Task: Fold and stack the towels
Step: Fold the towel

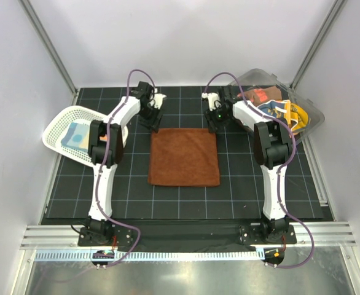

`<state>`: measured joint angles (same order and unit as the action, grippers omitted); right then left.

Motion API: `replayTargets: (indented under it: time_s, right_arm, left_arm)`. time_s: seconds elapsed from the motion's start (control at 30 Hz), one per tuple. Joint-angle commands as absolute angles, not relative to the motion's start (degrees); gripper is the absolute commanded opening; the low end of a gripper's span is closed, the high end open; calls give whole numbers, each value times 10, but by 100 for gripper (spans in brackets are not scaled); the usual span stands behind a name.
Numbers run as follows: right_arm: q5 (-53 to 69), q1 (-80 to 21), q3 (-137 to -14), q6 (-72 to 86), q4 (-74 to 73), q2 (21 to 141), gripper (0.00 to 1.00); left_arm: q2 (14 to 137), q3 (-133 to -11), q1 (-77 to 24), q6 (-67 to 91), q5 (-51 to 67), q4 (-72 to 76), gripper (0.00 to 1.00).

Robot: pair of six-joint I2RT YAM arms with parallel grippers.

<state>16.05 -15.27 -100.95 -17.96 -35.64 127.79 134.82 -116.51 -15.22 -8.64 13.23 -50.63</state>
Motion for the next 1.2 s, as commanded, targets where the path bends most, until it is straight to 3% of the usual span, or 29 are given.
replayTargets:
  time_s: [0.0,0.1,0.17,0.2,0.23,0.27,0.33,1.17]
  right_arm:
    - [160,-152,-1034,-191,-356,1280,46]
    - [156,-152,-1032,-195,-354,1279,41]
    - [155,-151,-1028,-195,-351,1278,32]
    - [152,-151,-1027,-196,-349,1275,21]
    - [148,-150,-1023,-195,-345,1272,17]
    - [143,-150,-1011,-195,-335,1268,12]
    - [133,-149,-998,-191,-315,1252,1]
    - [129,-143,-906,-137,-263,1125,1]
  left_arm:
    - [1358,-1194,-149,-105,143,-518,49]
    - [1367,-1204,-149,-105,143,-515,40]
    - [1371,-1221,-149,-105,142,-519,24]
    - [1377,-1226,-149,-105,140,-522,16]
    - [1380,-1233,-149,-105,138,-524,2]
    - [1380,-1244,-148,-103,137,-525,0]
    - [1376,-1246,-143,-91,140,-517,0]
    - [1313,-1242,-115,-28,164,-514,0]
